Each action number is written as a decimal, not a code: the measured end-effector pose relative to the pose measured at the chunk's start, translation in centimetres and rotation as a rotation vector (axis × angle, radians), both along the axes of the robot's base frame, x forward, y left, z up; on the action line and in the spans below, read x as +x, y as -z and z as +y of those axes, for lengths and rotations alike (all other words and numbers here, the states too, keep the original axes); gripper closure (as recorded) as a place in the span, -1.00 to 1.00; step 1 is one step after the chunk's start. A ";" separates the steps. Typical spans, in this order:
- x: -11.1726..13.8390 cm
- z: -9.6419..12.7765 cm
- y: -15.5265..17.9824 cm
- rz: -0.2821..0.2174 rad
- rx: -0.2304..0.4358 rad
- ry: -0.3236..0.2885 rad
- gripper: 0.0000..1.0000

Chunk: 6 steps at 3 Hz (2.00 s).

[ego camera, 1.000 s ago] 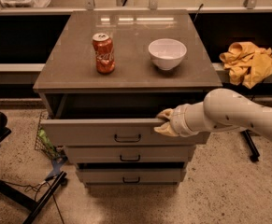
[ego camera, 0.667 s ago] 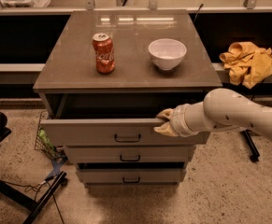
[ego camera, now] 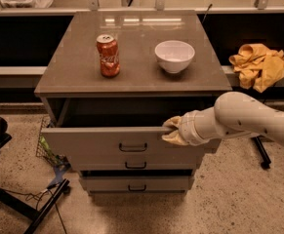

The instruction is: Open top drawer

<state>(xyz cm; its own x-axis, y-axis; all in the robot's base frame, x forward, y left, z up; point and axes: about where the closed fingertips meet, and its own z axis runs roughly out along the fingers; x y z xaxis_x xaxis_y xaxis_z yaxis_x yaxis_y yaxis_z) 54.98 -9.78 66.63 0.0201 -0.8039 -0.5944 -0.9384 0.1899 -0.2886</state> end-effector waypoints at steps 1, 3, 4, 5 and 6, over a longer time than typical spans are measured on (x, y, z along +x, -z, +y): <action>-0.3 -0.1 0.0 0.006 0.001 -0.003 1.00; -1.3 -0.2 -0.3 0.023 0.003 -0.012 1.00; -1.3 -0.2 -0.3 0.023 0.003 -0.012 1.00; -1.8 -0.2 -0.2 0.032 0.006 -0.019 1.00; -3.6 -0.3 0.2 0.060 0.014 -0.041 1.00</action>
Offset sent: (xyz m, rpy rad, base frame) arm -0.3151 -0.0720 0.0193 0.0743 0.5216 0.2638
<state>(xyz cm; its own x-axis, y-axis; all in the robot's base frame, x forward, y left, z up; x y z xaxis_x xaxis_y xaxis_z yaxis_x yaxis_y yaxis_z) 51.39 -10.08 66.45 0.0169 -0.7947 -0.6068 -0.9611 0.1545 -0.2291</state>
